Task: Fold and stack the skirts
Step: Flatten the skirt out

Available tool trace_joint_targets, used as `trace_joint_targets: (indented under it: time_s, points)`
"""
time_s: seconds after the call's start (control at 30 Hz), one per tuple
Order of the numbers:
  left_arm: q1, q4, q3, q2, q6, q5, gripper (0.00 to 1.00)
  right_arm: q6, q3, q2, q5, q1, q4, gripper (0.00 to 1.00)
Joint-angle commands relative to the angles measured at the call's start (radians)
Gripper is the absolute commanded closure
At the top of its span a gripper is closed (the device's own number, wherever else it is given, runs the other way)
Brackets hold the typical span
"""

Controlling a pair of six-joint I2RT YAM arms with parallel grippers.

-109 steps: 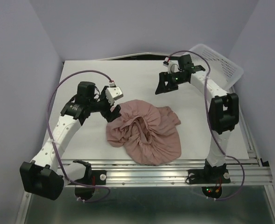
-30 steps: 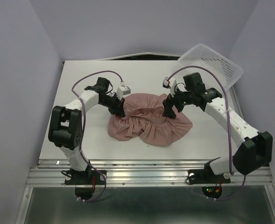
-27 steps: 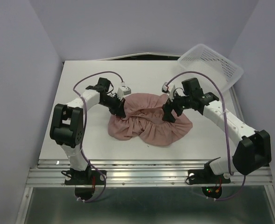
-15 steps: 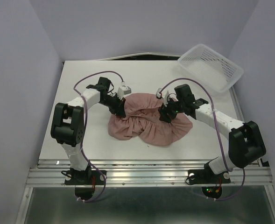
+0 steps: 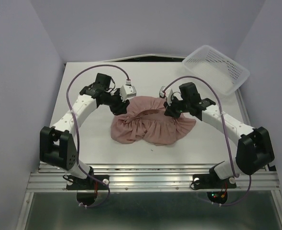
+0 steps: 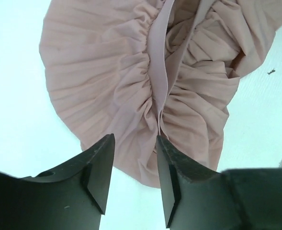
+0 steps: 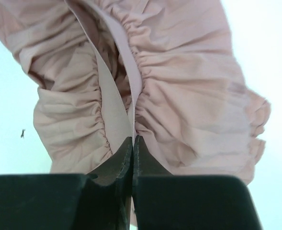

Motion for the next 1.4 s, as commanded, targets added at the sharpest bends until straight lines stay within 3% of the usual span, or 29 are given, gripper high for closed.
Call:
trace_joint_targets:
  time_s: [0.0,0.03,0.07,0.3,0.67,1.23,1.37]
  points:
    - [-0.071,0.02,-0.008,-0.062,0.097,-0.06,0.36,0.008,0.138,-0.017,-0.02,0.006,-0.022,0.99]
    - [-0.083,0.02,-0.02,-0.069,0.088,-0.064,0.35,0.007,0.149,-0.014,-0.02,0.006,-0.031,0.99]
    - [-0.105,0.069,-0.051,-0.085,0.068,-0.07,0.22,0.005,0.153,-0.014,-0.025,0.006,-0.032,0.99]
    - [-0.154,0.303,-0.178,-0.103,0.019,-0.13,0.22,-0.001,0.156,-0.029,0.007,0.006,-0.048,0.99]
    - [-0.172,0.496,-0.283,-0.092,-0.015,-0.075,0.33,0.028,0.204,-0.014,0.01,0.006,-0.063,0.99]
    - [-0.203,0.527,-0.316,-0.054,0.018,-0.057,0.4,0.03,0.221,-0.011,0.036,0.006,-0.078,0.99]
    - [-0.203,0.524,-0.318,-0.07,0.019,-0.04,0.5,0.03,0.221,-0.011,0.039,0.006,-0.08,1.0]
